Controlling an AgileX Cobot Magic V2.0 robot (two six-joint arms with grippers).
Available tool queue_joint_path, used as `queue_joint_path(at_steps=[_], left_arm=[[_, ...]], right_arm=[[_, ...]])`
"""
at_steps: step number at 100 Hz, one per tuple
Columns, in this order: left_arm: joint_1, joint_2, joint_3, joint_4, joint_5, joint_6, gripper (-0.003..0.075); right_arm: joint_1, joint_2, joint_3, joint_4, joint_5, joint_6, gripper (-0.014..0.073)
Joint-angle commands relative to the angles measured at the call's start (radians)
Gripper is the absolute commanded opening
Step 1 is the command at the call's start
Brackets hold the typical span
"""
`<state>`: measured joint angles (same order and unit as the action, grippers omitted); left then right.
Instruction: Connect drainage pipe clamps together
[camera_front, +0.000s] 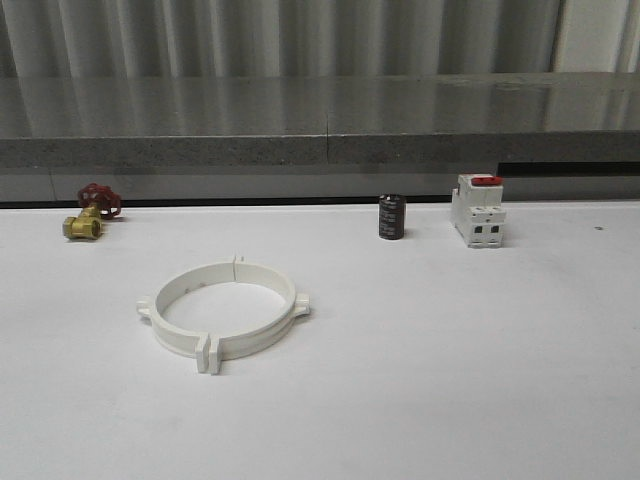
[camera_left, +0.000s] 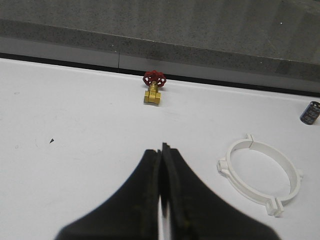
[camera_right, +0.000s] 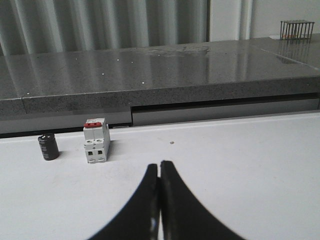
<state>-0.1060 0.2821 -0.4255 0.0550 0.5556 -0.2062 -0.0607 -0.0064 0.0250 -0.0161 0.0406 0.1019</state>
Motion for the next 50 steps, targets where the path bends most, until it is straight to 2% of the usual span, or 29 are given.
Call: queue_joint_path(at_steps=[1,17,50], left_arm=[[0.002,0.006,-0.025,-0.004,-0.075,0.001,-0.0021],[0.002,0.003,-0.025,-0.004,-0.077,0.001,-0.0021],[0.002,0.003,-0.025,-0.004,-0.077,0.001,-0.0021]], right_arm=[[-0.008,-0.023,-0.012,0.008,-0.075,-0.029,-0.0067],[-0.008,-0.025,-0.012,0.008,-0.028,-0.040,-0.0067],[-0.008,-0.024,-0.014,0.008,-0.029,-0.040,-0.0067]])
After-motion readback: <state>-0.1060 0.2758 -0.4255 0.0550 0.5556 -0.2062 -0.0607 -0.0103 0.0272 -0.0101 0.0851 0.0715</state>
